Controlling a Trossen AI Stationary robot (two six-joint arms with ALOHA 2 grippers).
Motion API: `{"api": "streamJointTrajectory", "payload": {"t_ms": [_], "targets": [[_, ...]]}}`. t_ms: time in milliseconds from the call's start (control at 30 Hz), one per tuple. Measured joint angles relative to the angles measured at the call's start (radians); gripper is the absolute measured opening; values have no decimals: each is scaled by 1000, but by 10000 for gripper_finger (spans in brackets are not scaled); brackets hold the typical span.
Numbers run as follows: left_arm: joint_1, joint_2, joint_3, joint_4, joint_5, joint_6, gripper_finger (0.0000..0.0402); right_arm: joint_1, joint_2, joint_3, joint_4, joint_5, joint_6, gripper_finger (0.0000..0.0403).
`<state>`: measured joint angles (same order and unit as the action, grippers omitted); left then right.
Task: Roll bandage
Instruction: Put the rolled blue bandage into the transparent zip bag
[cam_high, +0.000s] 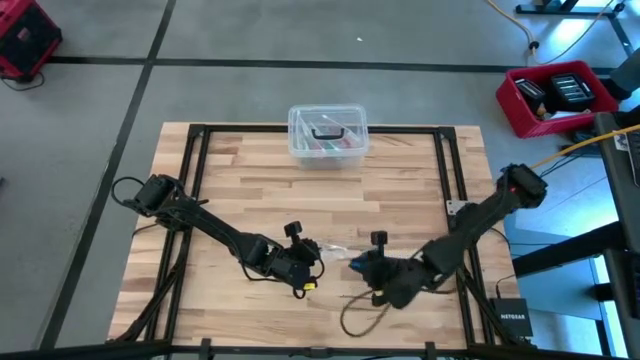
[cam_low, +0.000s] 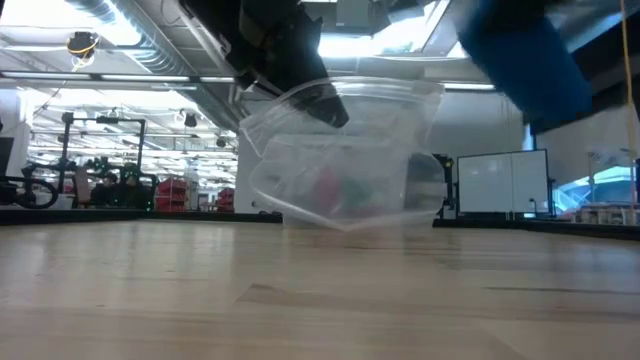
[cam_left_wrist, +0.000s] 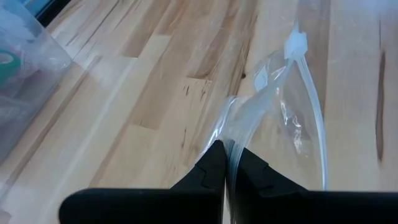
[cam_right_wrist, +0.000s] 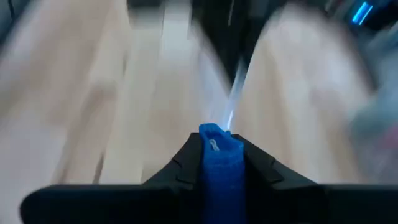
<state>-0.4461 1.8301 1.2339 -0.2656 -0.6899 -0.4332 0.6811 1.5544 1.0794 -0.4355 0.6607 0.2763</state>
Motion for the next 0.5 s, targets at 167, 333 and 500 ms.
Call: {"api": "streamJointTrajectory", "payload": {"t_ms": [167,333,500], "targets": [[-5,0,0,40,13,36,4,27,-7,-6,390,102,-306,66],[-12,0,0,130,80,81,4,9,55,-29,740,57,-575,66],[-19,0,0,222,117,110,4,-3,123,-29,942,-50,-728,66]]}}
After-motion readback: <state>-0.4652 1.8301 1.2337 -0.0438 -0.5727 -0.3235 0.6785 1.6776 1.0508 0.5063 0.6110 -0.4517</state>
